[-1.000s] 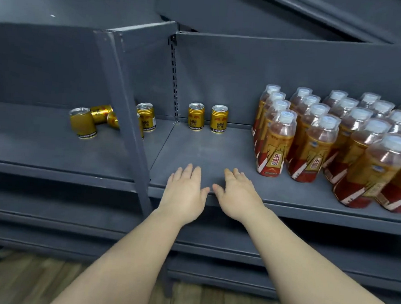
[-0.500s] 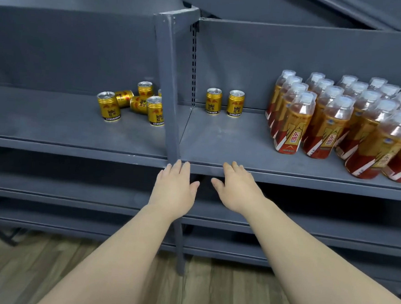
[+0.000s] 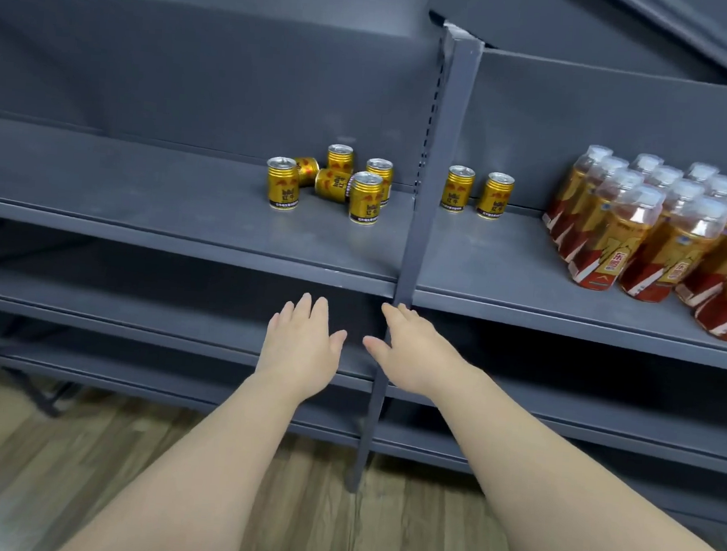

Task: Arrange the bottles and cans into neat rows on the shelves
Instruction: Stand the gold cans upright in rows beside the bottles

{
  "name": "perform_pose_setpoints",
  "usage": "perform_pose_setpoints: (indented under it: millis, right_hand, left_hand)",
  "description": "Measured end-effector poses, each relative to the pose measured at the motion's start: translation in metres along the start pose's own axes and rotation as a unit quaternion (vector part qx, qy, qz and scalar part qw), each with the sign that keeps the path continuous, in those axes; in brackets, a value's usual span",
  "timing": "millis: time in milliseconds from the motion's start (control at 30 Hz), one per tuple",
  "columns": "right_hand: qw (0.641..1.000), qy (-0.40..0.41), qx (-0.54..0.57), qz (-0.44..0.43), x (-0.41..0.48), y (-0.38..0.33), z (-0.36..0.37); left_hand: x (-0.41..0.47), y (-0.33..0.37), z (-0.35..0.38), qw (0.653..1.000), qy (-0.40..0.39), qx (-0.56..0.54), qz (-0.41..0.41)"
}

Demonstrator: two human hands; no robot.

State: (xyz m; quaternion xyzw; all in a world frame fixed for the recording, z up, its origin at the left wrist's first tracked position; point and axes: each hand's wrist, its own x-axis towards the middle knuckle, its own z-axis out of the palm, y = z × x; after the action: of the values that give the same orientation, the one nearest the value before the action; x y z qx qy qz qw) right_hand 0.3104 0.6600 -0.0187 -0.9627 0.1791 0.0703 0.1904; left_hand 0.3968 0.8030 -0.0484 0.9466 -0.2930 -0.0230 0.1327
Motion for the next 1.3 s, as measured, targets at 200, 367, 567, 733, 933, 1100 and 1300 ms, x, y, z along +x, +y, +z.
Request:
perform_pose_setpoints:
  millis: [200, 367, 567, 733, 933, 1100, 1300]
  right_hand:
    - [0.999, -0.002, -0.005, -0.035, 0.027, -0.041, 0.005]
    - [0.999, 0.017, -0.001, -0.047, 0.068, -0.056, 0.0]
    - [0.997, 0.06, 0.0, -0.048, 0.129, -0.061, -0.022]
    - [0.996, 0.085, 0.007, -0.026, 0.176, -0.054, -0.037]
    - [0.993, 0.106, 0.001, 0.044, 0.22, -0.042, -0.042]
    - [0.985, 0.13, 0.004, 0.11, 0.251, -0.041, -0.049]
    - [0.957, 0.198, 0.105, 0.184, 0.28, -0.041, -0.052]
  left_hand:
    - [0.008, -0.037, -0.013, 1.0, -0.002, 0.004, -0.013]
    - [0.037, -0.056, -0.024, 0.999, 0.014, -0.007, -0.029]
    - [0.091, -0.066, -0.048, 0.999, 0.032, 0.008, -0.038]
    - [0.135, -0.068, -0.056, 0.998, 0.037, 0.012, -0.051]
    - [0.181, -0.079, -0.055, 0.999, 0.029, 0.015, -0.044]
    - [0.231, -0.095, -0.055, 0.999, 0.031, -0.007, -0.033]
    - [0.28, -0.115, -0.054, 0.989, 0.061, -0.124, -0.051]
